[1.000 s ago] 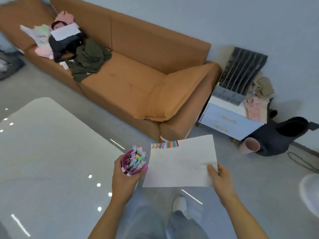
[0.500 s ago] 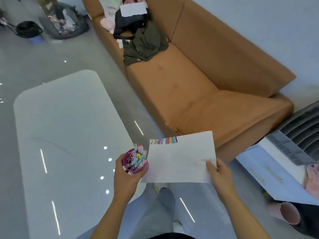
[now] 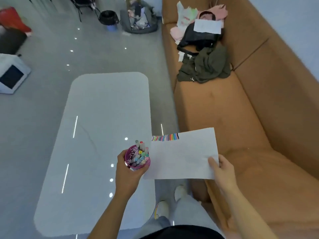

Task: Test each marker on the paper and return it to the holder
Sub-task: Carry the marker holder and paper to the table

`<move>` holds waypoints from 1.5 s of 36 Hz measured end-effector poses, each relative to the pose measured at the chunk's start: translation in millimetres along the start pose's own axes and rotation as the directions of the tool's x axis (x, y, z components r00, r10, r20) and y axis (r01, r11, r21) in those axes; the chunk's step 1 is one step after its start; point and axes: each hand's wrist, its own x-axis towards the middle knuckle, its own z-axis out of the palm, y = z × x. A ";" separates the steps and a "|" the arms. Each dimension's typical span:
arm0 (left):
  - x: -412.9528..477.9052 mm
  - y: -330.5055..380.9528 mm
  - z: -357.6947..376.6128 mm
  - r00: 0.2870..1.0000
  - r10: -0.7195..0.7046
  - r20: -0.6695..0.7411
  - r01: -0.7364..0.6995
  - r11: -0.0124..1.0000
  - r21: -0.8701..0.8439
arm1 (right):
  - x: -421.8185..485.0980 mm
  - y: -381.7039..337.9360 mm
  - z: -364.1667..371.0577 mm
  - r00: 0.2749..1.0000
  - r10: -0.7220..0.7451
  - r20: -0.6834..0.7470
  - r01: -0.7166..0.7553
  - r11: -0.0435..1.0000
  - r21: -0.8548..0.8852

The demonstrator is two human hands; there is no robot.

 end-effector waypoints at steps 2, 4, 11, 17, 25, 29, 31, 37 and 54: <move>11.1 3.4 -1.5 0.998 -0.012 -0.058 0.011 1.000 -0.017 | 24.6 -14.1 14.9 0.998 -0.006 0.066 0.008 1.000 -0.029; 22.5 5.3 -2.5 0.993 -0.033 -0.114 0.029 0.999 -0.036 | 49.6 -24.1 30.4 0.992 -0.011 0.124 0.017 0.999 -0.044; 61.0 10.4 3.0 0.930 -0.164 -0.330 0.129 0.984 -0.127 | 141.9 -64.0 92.1 0.938 0.000 0.347 0.059 0.986 -0.159; 83.5 23.6 18.9 0.815 -0.285 -0.504 0.209 0.957 -0.203 | 209.4 -109.0 145.6 0.840 0.009 0.542 0.186 0.934 -0.304; 90.0 33.3 34.2 0.619 -0.409 -0.671 0.247 0.912 -0.328 | 254.8 -145.6 217.6 0.684 0.050 0.728 0.336 0.864 -0.374; 84.5 29.0 34.2 0.535 -0.463 -0.707 0.260 0.886 -0.383 | 255.7 -147.2 244.8 0.623 0.081 0.778 0.384 0.835 -0.393; 80.8 24.1 32.2 0.505 -0.474 -0.722 0.266 0.880 -0.392 | 254.0 -145.5 257.2 0.589 0.107 0.801 0.394 0.828 -0.400; 72.4 8.7 24.0 0.415 -0.508 -0.754 0.269 0.861 -0.432 | 247.0 -139.9 286.9 0.532 0.131 0.836 0.445 0.798 -0.408; 122.8 15.1 66.8 0.110 -0.598 -0.794 0.252 0.789 -0.560 | 302.1 -171.0 381.7 0.254 0.257 0.932 0.668 0.651 -0.361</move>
